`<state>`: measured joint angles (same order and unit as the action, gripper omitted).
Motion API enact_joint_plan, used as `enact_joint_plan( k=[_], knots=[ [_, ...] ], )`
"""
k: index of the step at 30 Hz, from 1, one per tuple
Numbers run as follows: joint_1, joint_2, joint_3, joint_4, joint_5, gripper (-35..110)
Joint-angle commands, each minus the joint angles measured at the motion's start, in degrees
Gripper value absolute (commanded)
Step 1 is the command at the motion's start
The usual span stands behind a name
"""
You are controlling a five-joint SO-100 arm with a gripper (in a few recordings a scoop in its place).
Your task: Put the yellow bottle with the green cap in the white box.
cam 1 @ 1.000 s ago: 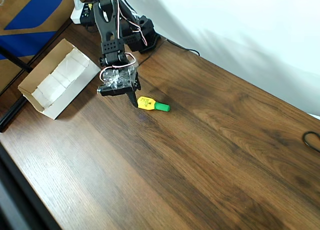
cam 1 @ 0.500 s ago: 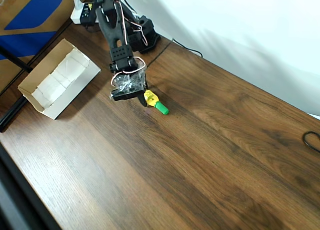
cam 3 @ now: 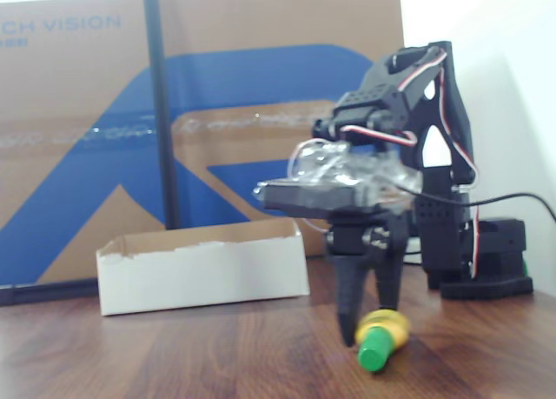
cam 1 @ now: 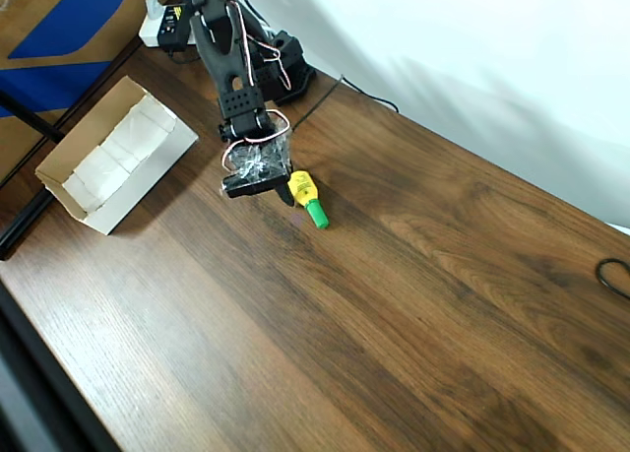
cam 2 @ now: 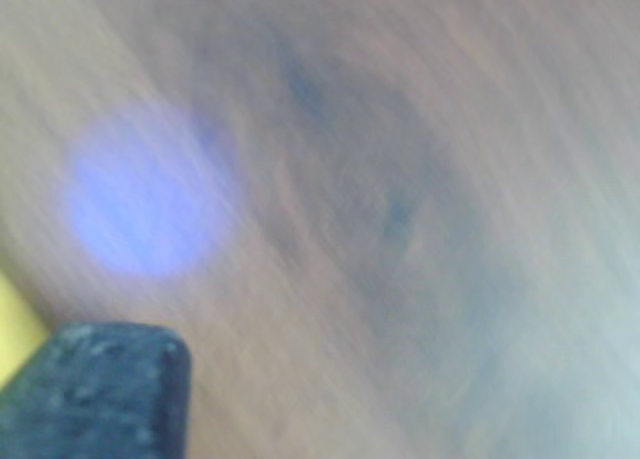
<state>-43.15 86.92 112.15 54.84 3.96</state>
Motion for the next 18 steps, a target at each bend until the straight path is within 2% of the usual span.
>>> enact_joint_plan(
  k=[1,18],
  knots=[
    [0.1,4.3,-3.8,1.8,0.8,30],
    [5.7,12.9,-5.2,6.3,-3.3,27]
  ],
)
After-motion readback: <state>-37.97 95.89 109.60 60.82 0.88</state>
